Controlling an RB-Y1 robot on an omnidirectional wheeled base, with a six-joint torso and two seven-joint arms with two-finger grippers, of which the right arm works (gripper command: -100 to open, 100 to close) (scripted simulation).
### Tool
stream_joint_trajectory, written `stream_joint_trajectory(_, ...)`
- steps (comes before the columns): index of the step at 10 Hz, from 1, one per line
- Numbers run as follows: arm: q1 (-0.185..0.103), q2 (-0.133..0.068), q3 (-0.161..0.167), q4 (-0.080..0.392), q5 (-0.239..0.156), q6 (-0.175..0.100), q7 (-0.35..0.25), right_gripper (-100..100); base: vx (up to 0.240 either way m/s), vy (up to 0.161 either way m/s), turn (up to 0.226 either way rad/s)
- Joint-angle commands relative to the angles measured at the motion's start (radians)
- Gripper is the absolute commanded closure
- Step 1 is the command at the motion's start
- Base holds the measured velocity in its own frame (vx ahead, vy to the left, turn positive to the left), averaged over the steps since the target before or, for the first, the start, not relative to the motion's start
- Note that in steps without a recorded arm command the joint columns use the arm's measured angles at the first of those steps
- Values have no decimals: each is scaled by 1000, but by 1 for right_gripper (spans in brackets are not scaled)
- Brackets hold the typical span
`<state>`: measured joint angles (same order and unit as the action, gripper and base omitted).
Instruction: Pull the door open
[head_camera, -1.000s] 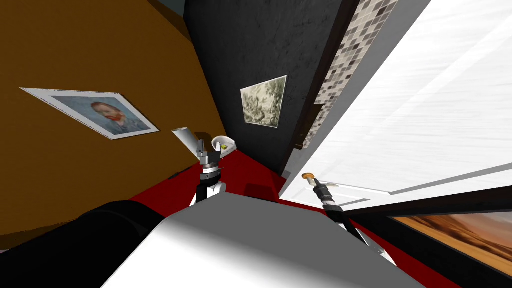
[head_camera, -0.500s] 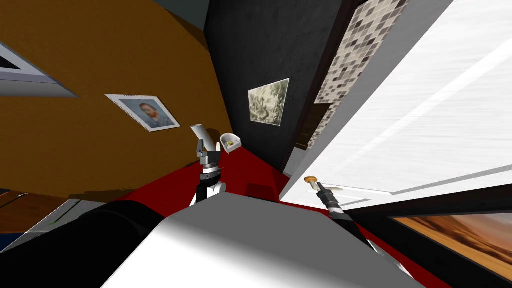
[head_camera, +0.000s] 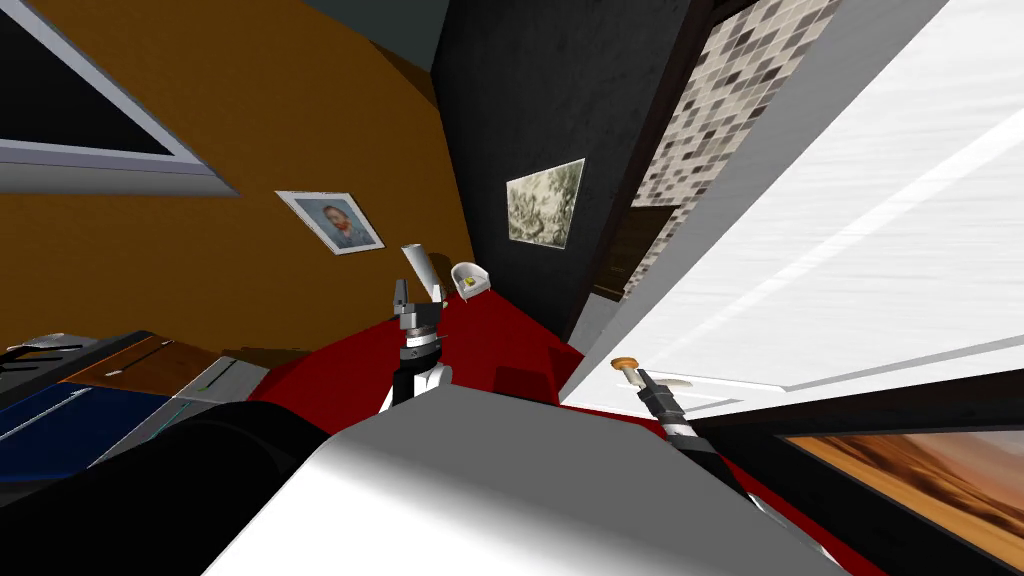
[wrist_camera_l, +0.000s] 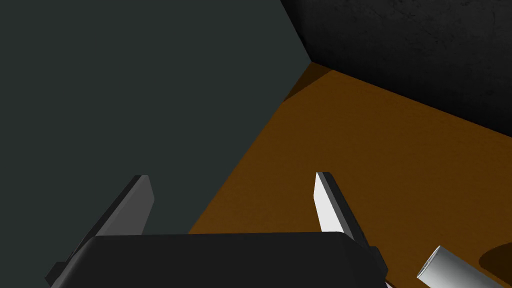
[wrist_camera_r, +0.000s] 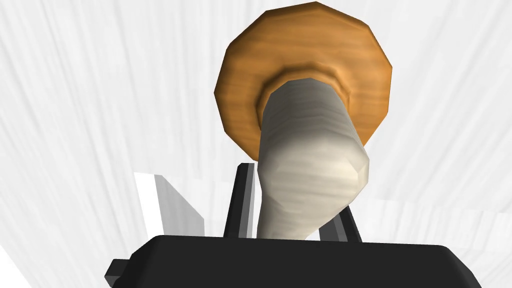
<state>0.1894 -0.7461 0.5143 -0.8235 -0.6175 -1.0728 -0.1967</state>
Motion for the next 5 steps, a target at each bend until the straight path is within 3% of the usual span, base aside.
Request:
stream_joint_trajectory(1,7,-6,13,9,-2,-24,-6,100,-226,-85,179)
stream_joint_trajectory(5,19,-21,38,29,-10,-72,-20,100,-183,-71,169)
